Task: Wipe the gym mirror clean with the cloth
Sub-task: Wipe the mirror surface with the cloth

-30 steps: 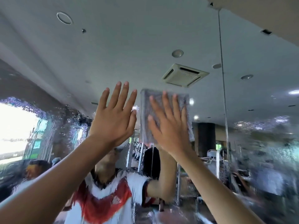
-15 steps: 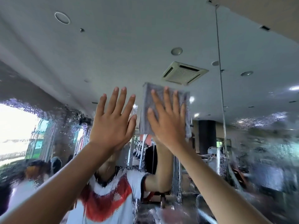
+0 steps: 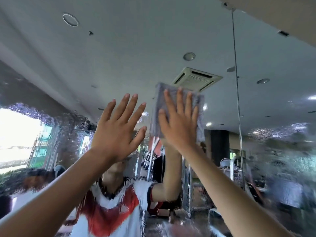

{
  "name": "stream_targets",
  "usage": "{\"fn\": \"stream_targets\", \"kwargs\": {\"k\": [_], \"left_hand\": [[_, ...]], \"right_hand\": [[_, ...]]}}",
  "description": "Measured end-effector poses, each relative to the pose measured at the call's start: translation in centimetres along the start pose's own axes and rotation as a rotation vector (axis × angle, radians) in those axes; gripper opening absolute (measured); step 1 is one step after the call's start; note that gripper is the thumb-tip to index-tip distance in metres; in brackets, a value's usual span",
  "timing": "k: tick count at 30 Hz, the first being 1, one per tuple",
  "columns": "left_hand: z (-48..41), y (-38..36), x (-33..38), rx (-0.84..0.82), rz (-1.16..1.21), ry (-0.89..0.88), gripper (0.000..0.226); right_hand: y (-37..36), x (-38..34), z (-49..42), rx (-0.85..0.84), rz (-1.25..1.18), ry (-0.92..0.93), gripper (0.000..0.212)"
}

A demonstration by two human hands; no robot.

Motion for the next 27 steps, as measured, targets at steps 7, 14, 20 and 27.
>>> {"fn": "stream_targets", "kwargs": {"k": [7, 14, 20, 27], "left_hand": [[0.2, -0.5, 0.4, -0.089, -0.016, 0.037, 0.068], [0.0, -0.3, 0.3, -0.08, -0.026, 0.051, 0.069], [0.2, -0.2, 0.2, -0.094, -0.022, 0.049, 0.07], [0.2, -0.2, 0.2, -0.076, -0.012, 0.059, 0.07]], "right_hand": [[0.2, 7.3, 3.1, -0.01, 0.073, 0.127, 0.064], [0.4, 1.9, -3.6, -0.002, 0.05, -0.099, 0.068], [-0.4, 4.1, 3.8, 0.002, 0.059, 0.256, 0.068], [0.8, 5.4, -3.6, -0.042, 0.043, -0.158, 0.083]]}}
Point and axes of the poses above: each hand's wrist, its own z-axis away from the middle knuckle, its own y-axis out of the back of the hand, x = y × z, the point moved 6 cm from there along -z, towards the middle knuckle, and after that the axes turned 6 degrees about -y, right-handed, at the moved point
